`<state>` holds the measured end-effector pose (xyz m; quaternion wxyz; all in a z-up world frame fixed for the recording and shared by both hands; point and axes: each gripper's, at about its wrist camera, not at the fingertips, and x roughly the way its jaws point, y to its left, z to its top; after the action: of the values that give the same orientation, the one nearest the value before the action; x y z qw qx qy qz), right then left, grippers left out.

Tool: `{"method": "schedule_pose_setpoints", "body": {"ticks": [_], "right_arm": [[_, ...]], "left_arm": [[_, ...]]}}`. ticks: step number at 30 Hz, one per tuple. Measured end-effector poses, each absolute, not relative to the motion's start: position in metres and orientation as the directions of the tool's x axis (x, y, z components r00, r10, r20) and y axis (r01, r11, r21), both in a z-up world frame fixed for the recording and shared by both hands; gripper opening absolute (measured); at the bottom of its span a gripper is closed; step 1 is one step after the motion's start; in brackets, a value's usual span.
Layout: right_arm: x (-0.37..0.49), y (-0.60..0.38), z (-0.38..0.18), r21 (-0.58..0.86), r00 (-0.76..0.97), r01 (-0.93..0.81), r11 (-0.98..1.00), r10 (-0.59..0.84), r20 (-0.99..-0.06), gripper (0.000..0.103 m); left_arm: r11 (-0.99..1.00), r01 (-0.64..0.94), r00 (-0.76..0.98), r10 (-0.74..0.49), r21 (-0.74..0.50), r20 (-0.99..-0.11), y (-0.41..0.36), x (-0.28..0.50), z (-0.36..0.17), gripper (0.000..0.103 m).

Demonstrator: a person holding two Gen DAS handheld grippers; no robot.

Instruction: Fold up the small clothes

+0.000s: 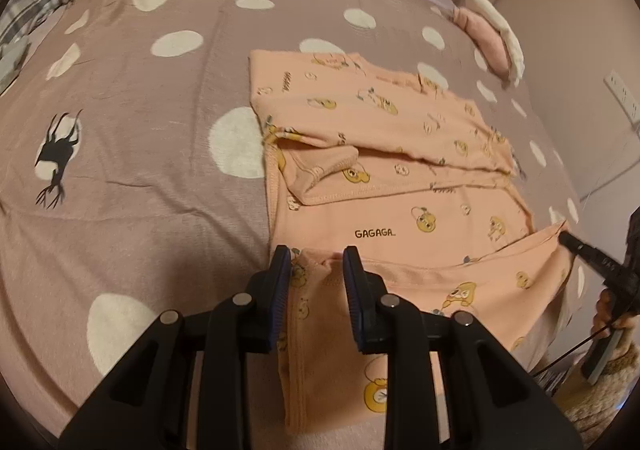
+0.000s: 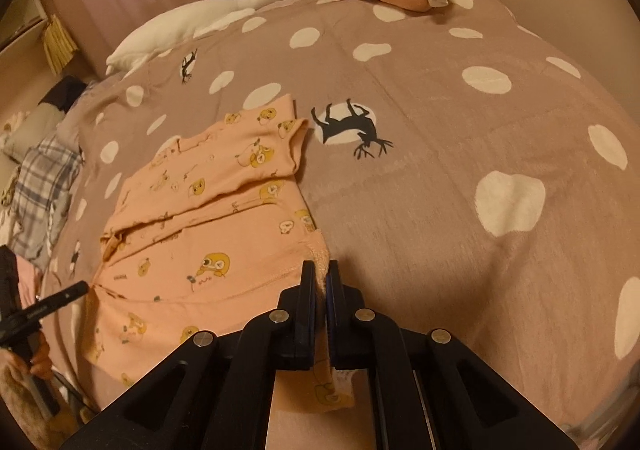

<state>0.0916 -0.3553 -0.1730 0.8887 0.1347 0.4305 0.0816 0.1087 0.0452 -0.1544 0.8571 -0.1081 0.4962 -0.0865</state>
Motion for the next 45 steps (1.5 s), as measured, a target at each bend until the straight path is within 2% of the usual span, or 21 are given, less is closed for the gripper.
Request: {"method": "schedule_pose_setpoints", "body": {"ticks": [5,9,11,14,20,31,39,45], "right_arm": [[0.090,-0.355,-0.173,0.308,0.615,-0.028,0.951,0.259,-0.745,0.005],[0.089,-0.356,-0.175,0.307,0.610,-0.026,0.951,0.258,-0.749,0.005],[0.089,-0.355,-0.176,0.307,0.609,-0.024,0.952,0.257,-0.750,0.005],[0.087,-0.355,-0.174,0.307,0.612,-0.022,0.951,0.256,-0.749,0.005],[0.083,-0.352,-0.158,0.312,0.641,-0.045,0.949,0.267,-0.720,0.005],[0.082,-0.345,-0.099,0.311,0.753,-0.127,0.942,0.296,-0.587,0.005],[0.095,-0.334,-0.069,0.291,0.803,-0.182,0.939,0.313,-0.507,0.005],[0.117,-0.328,-0.056,0.277,0.823,-0.196,0.941,0.311,-0.475,0.005]], "left_arm": [[0.976,0.049,0.476,-0.208,-0.211,-0.854,0.042,0.111,-0.165,0.025],[0.967,0.060,0.457,-0.247,-0.248,-0.854,0.043,0.112,-0.171,0.024],[0.958,0.051,0.451,-0.273,-0.281,-0.850,0.045,0.113,-0.175,0.008],[0.943,0.008,0.467,-0.297,-0.331,-0.833,0.050,0.110,-0.174,0.005],[0.902,-0.035,0.571,-0.335,-0.430,-0.749,0.057,0.090,-0.138,0.004],[0.861,0.008,0.747,-0.344,-0.509,-0.570,0.073,0.067,-0.061,0.004],[0.840,0.028,0.792,-0.349,-0.542,-0.500,0.083,0.079,-0.032,0.004],[0.840,0.022,0.810,-0.332,-0.542,-0.483,0.089,0.097,-0.022,0.004]]}}
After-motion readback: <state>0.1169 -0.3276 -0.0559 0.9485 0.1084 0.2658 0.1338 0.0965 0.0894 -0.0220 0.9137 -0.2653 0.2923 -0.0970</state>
